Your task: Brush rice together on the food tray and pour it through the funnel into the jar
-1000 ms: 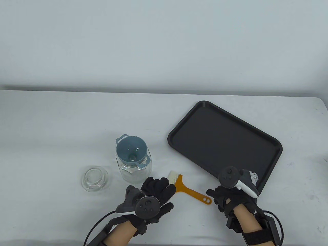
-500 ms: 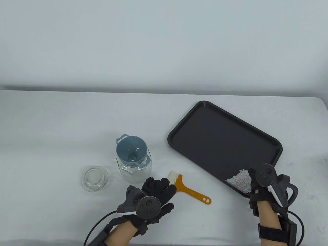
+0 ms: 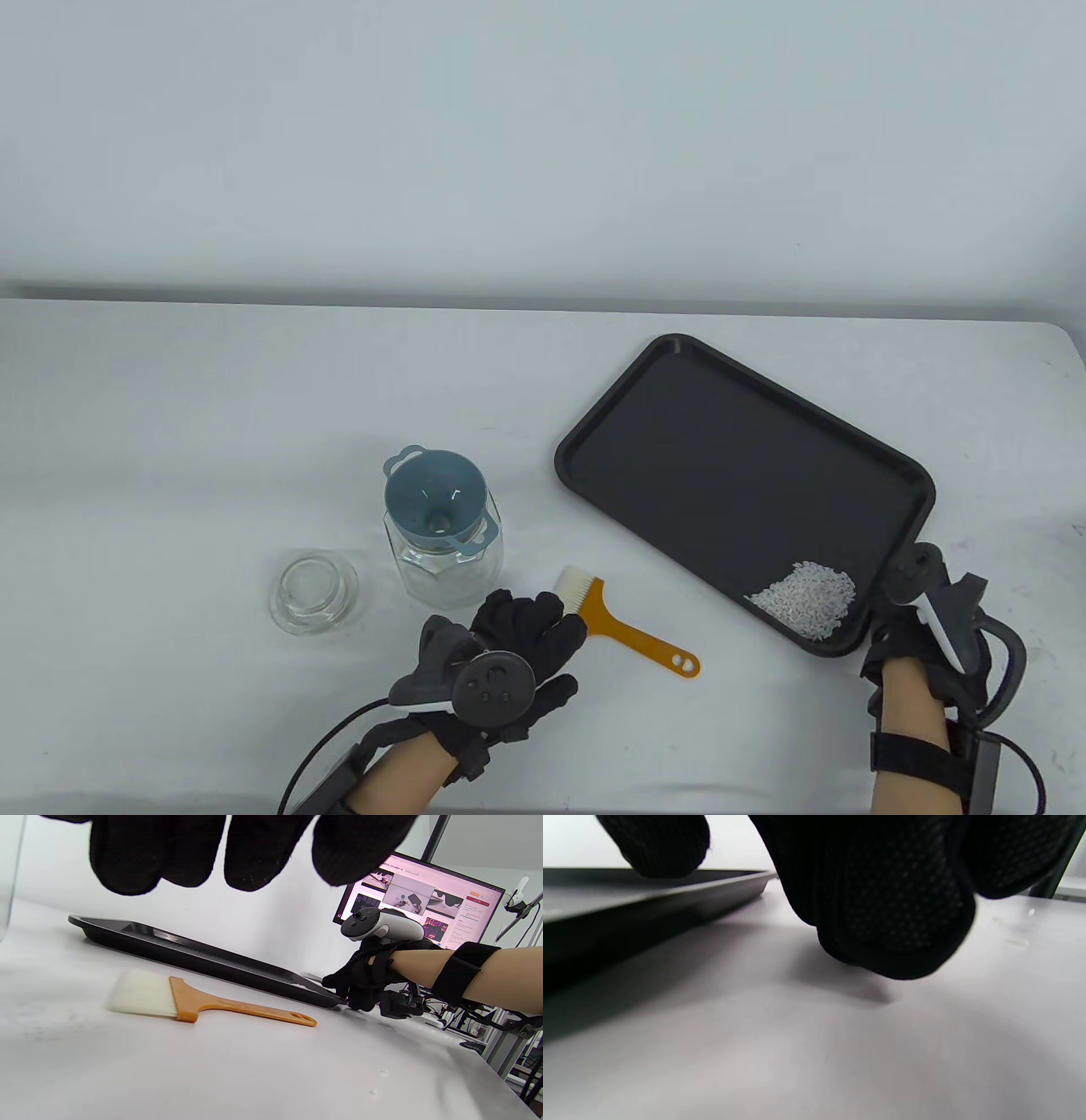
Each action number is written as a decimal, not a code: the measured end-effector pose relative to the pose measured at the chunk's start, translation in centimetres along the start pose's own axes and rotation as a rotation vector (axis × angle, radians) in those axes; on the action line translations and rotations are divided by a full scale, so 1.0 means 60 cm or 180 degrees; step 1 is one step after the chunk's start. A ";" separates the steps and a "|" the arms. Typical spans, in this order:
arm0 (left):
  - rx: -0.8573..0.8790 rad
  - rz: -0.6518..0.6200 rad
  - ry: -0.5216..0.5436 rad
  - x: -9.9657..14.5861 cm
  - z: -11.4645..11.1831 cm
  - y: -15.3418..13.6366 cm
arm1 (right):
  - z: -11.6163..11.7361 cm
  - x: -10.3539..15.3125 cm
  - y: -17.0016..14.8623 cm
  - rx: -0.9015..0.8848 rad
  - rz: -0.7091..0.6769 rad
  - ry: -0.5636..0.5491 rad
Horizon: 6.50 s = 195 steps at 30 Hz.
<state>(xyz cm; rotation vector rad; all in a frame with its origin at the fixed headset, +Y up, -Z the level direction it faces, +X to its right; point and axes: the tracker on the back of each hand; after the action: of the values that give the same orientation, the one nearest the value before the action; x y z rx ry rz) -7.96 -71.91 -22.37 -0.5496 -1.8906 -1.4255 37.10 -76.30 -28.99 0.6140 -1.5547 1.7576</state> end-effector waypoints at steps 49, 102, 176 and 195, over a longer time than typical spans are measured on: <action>0.0051 0.0047 -0.0002 -0.001 -0.002 -0.004 | 0.025 0.013 0.006 -0.4400 -0.0579 0.1002; 0.2923 0.1973 0.2179 0.017 0.278 -0.203 | -0.183 0.278 0.414 -0.4667 -0.3103 0.1434; 0.0290 0.0969 0.2393 0.070 0.250 -0.100 | -0.140 0.198 0.225 -0.5427 -0.2267 0.1113; 0.0740 0.1647 0.2477 0.140 0.139 -0.190 | -0.049 0.117 0.115 -0.4759 -0.1486 0.0596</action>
<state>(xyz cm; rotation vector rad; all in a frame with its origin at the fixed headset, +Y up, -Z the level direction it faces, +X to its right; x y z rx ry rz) -23.77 -68.11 -24.90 -0.2733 -1.1503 -0.8736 27.65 -72.33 -28.72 0.0008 -1.8553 0.0485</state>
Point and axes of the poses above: the tracker on the back of each hand, its own y axis roughly to the thumb side, its own x axis roughly from the fingertips to the wrist, z = x × y, and after that the axes turned 6 degrees about z, right-handed
